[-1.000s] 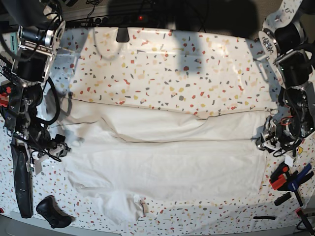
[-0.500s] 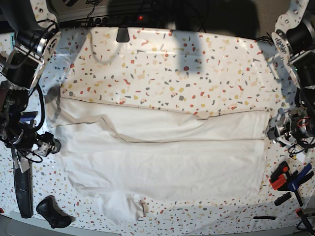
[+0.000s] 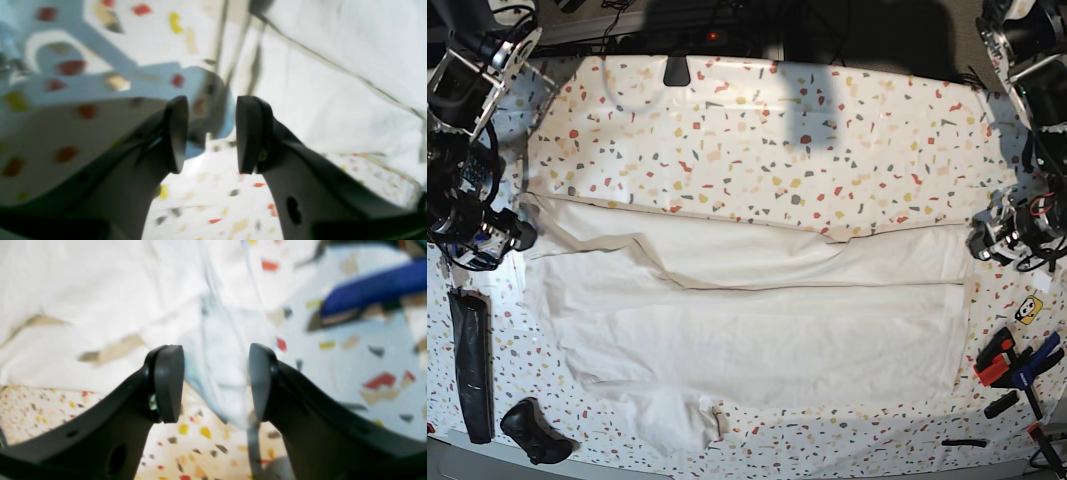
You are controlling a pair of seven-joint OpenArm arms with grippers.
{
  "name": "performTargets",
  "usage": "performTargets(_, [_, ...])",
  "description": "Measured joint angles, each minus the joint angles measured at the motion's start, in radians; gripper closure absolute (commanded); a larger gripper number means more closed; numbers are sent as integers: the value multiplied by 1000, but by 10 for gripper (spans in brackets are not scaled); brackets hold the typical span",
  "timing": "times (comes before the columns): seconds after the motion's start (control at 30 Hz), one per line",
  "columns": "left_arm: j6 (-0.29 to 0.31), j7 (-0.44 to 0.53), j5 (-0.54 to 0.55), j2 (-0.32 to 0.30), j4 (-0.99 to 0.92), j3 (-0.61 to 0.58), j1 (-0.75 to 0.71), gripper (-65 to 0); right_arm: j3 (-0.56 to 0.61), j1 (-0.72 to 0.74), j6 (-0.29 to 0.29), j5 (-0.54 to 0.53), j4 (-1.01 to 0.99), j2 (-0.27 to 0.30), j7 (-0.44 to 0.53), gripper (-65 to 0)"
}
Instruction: Fold the T-shirt properly
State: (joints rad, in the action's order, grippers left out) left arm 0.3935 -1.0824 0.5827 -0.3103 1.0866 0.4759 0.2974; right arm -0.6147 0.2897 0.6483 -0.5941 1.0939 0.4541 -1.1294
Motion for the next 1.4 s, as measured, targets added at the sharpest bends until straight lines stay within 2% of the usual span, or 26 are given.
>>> performTargets(0.23, [10, 13, -7, 60, 23, 0, 7, -235, -55, -69, 4, -34, 124, -4, -1, -316])
performTargets(0.33, [3, 38, -97, 78, 31, 0, 8, -235, -88, -98, 5, -45, 190, -3, 0, -316])
performTargets(0.4, [-47, 60, -167, 77, 33, 0, 10, -235, -103, -115, 5, -44, 221, 0, 1, -316])
performTargets(0.43, [-54, 58, -204, 71, 33, 0, 10, -235, -108, -126, 6, -43, 234, 0, 0, -316])
performTargets(0.6, [-53, 89, -200, 62, 33, 1, 8, -235, -127, -180, 7, -63, 269, -3, -2, -316])
performTargets(1.07, [-53, 50, -148, 118, 35, 1, 10, -223, -247, -300, 7, -90, 270, -7, 3, -316])
performTargets(1.23, [-53, 50, -148, 125, 35, 1, 8, -155, -254, -365, 7, -121, 270, -13, 105, -316])
performTargets(1.4, [-53, 37, -148, 125, 35, 1, 8, -154, -246, -366, 7, -133, 270, -89, 178, -317])
